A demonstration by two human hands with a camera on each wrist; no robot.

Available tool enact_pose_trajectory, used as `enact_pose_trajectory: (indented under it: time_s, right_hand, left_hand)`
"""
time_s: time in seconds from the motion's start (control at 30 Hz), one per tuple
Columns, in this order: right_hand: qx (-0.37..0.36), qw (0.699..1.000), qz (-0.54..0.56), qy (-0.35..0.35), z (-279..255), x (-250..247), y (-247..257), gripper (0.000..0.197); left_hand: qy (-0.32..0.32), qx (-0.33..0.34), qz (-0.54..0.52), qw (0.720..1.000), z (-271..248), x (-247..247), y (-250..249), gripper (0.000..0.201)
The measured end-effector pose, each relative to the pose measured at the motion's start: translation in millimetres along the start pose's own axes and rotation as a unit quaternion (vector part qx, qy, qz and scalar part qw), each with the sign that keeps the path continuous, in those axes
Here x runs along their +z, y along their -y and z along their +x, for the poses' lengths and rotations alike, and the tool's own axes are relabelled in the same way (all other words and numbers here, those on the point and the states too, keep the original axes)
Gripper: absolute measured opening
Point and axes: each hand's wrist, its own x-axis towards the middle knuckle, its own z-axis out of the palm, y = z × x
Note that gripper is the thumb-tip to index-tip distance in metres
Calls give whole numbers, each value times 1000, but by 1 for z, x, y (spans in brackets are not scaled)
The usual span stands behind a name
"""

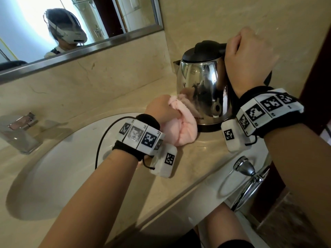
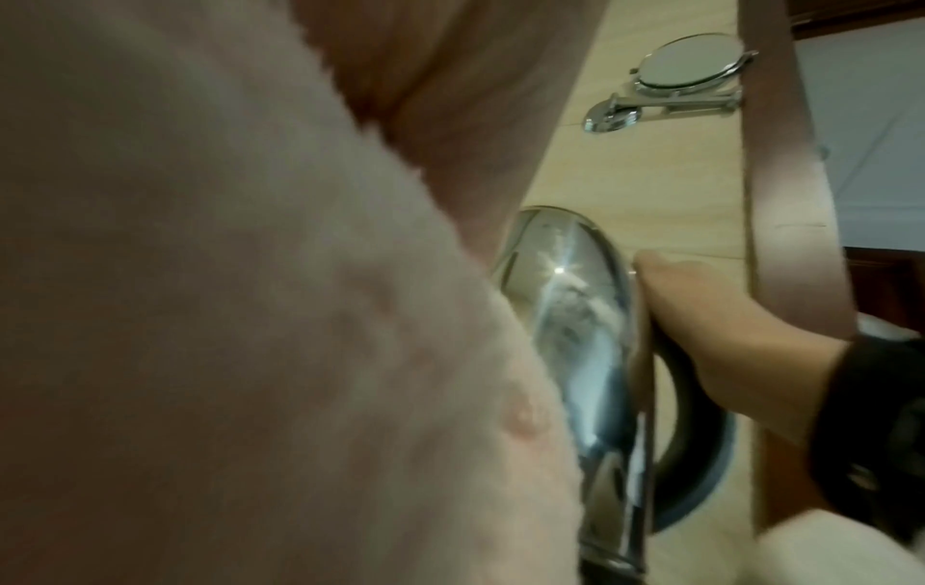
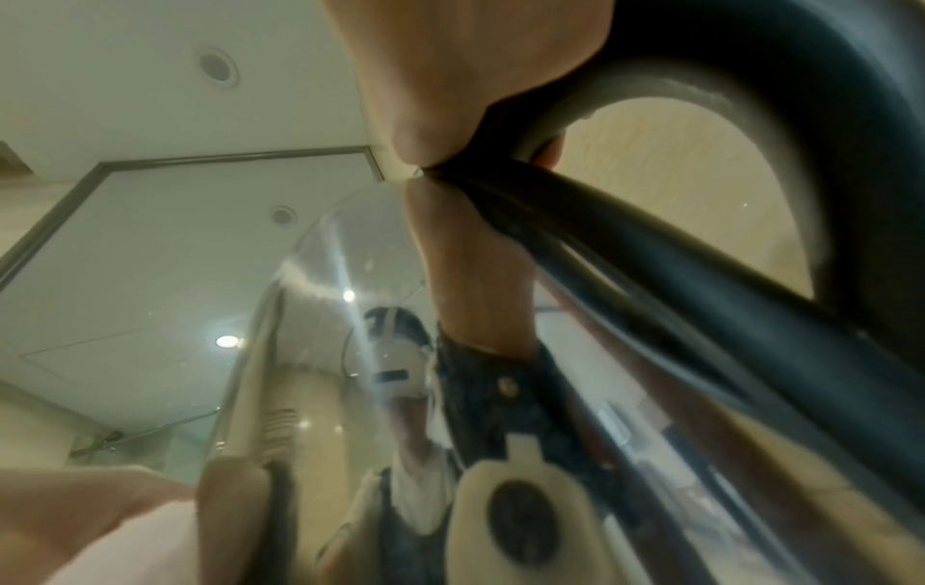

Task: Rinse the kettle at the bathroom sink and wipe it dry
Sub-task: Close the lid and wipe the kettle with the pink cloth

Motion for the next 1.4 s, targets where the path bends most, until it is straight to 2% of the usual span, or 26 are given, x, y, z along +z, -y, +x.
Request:
enact_pose_trajectory:
  time_s: [0.07,0.17,0.23,0.3,0.4,0.63,0.83,0.97,1.2,1.4]
  right_hand:
    - [0,1000,-8,1,0,-1,0,40]
    - [3,1000,-18,2,0,0,2,39]
    - [4,1000,-24,2,-1,0,2,39]
    - [2,1000,-26,2,-1,0,2,40]
    - [1,999,-34,9,-1,0,3,40]
    - [3,999,-46,15,-1,-3,5,41]
    - [6,999,-35,15,-1,-2,6,41]
    - [8,999,-30,13,0,0,6,41]
    - [3,1000,-21,7,0,3,5,42]
    - [-2,1000,-18,9,1,4,5,43]
  left_hand:
    - [-29,-12,-53,998,9,-1,4,27]
    - [-77,-8,-87,993,17,-6,1,7]
    - [-107,-1,-109,988,24,-12,-3,8]
    - [-127,-3,-121,984,30,-21,-8,17]
    - [-135,9,-136,981,35,-32,-16,12]
    - [-93,-9,-109,990,32,-32,-20,25]
    - [-59,-13,-98,993,26,-31,-17,23]
    - [-68,-26,-84,994,25,-31,-17,21]
    - [-21,-33,34,999,13,-17,-10,29]
    - [-2,-36,45,998,10,-7,-7,29]
